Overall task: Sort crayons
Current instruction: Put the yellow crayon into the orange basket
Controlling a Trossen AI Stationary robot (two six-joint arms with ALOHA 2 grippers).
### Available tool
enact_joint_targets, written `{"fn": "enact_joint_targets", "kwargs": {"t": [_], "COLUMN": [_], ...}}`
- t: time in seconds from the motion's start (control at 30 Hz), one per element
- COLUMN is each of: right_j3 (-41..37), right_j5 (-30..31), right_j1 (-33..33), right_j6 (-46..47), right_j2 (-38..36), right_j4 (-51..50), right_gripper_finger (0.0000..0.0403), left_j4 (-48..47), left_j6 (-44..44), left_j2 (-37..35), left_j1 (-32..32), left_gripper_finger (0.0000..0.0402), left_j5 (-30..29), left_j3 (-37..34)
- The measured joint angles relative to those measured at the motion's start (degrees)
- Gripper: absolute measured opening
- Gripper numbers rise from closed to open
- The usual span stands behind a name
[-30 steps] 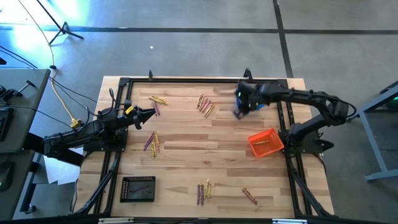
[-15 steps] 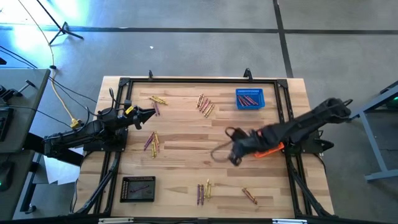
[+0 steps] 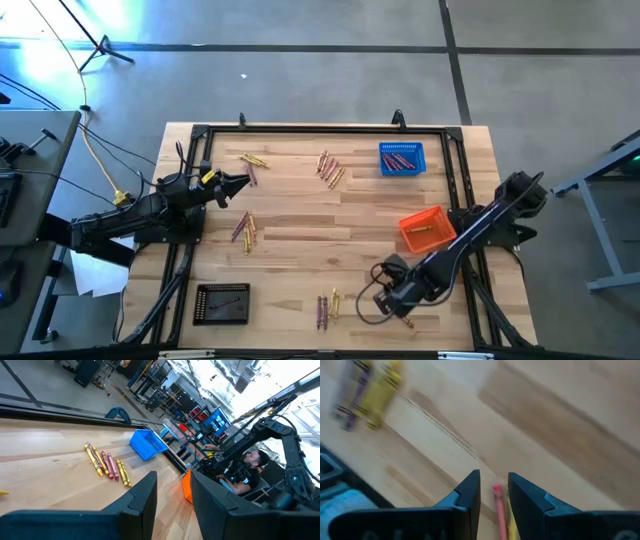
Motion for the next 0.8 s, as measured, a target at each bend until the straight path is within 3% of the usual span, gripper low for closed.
{"fn": "enact_joint_targets", "kwargs": {"t": [0.4, 0.8], "right_j3": [7.4, 13.14], "right_j5": [-6.07, -8.67], "right_j1": [4.48, 4.89], "right_j6": [6.69, 4.1], "right_j2": [6.41, 13.42], "right_j4": [-6.76, -13.34], "right_gripper_finger": [0.0083, 0.0083], "left_j4": [0.0, 0.0], "left_j6": [0.0, 0.0], "left_j2": [0.01, 0.01], "left_j1": [0.0, 0.0], "left_gripper_finger": [0.0106, 0.0106], "left_j5": [-0.02, 0.0], "left_j3": [0.0, 0.0]}}
